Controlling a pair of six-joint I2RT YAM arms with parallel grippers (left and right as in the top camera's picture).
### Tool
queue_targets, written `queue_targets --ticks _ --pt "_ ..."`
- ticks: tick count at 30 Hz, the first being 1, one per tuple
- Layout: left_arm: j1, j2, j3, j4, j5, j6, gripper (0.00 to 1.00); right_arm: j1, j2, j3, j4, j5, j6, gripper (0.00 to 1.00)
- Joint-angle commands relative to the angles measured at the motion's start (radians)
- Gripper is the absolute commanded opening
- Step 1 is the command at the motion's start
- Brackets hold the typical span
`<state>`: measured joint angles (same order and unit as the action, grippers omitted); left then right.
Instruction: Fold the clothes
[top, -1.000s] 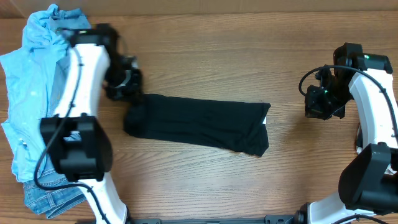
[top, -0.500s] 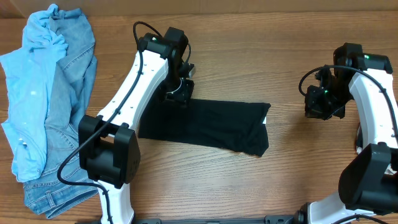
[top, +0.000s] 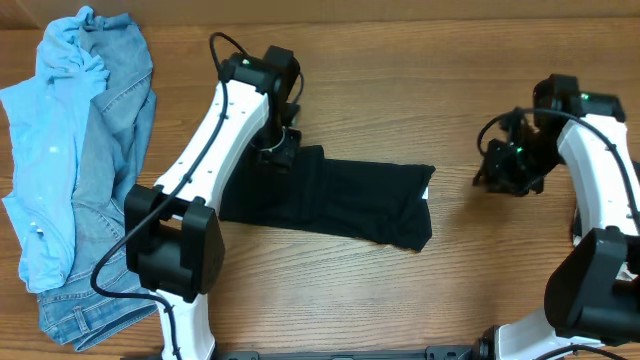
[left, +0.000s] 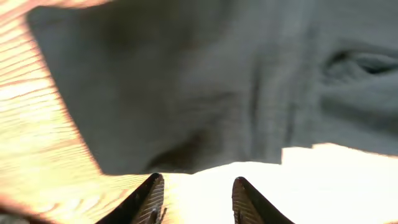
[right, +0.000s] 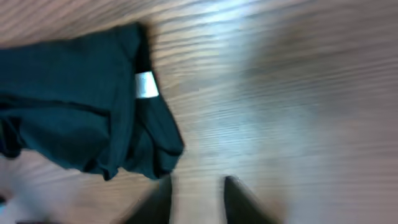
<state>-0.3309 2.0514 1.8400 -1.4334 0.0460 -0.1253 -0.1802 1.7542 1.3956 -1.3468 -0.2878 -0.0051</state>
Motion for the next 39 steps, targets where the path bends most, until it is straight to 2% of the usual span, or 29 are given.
queue_targets --ticks 1,2,6,10,13,17,22,29,31,33,35,38,39 --pt "0.089 -0.006 0.026 -0.002 -0.07 -0.074 0.41 0.024 -0.009 -0.146 0.081 -0.213 -0.002 0.44" --pt "0.121 -0.006 0.026 -0.002 -0.06 -0.074 0.42 0.041 -0.009 -0.201 0.135 -0.253 -0.002 0.55" --pt "0.18 -0.006 0.026 -0.003 -0.047 -0.073 0.43 0.117 -0.009 -0.333 0.309 -0.274 0.029 0.65" --pt "0.18 -0.006 0.026 -0.004 -0.045 -0.061 0.44 0.158 -0.009 -0.409 0.455 -0.158 0.132 0.66" --pt "0.179 -0.006 0.026 -0.009 -0.045 -0.054 0.44 0.161 -0.007 -0.434 0.515 -0.101 0.144 0.66" --pt "0.179 -0.006 0.026 -0.009 -0.045 -0.054 0.44 0.171 0.034 -0.435 0.524 -0.113 0.144 0.66" --pt "0.179 -0.006 0.026 -0.01 -0.045 -0.054 0.44 0.254 0.09 -0.435 0.546 -0.257 0.144 0.67" --pt "0.179 -0.006 0.026 -0.014 -0.045 -0.05 0.45 0.297 0.09 -0.435 0.56 -0.231 0.163 0.69" --pt "0.179 -0.006 0.026 -0.014 -0.045 -0.046 0.45 0.297 0.09 -0.435 0.561 -0.194 0.171 0.62" --pt "0.179 -0.006 0.026 -0.017 -0.045 -0.042 0.45 0.297 0.09 -0.435 0.569 -0.153 0.217 0.3" --pt "0.179 -0.006 0.026 -0.023 -0.045 -0.039 0.45 0.297 0.09 -0.435 0.595 -0.15 0.23 0.06" --pt "0.179 -0.006 0.026 -0.034 -0.045 -0.039 0.43 0.296 0.09 -0.434 0.637 -0.1 0.246 0.04" --pt "0.18 -0.006 0.026 -0.033 -0.044 -0.046 0.38 0.288 0.087 -0.426 0.632 -0.049 0.246 0.04"
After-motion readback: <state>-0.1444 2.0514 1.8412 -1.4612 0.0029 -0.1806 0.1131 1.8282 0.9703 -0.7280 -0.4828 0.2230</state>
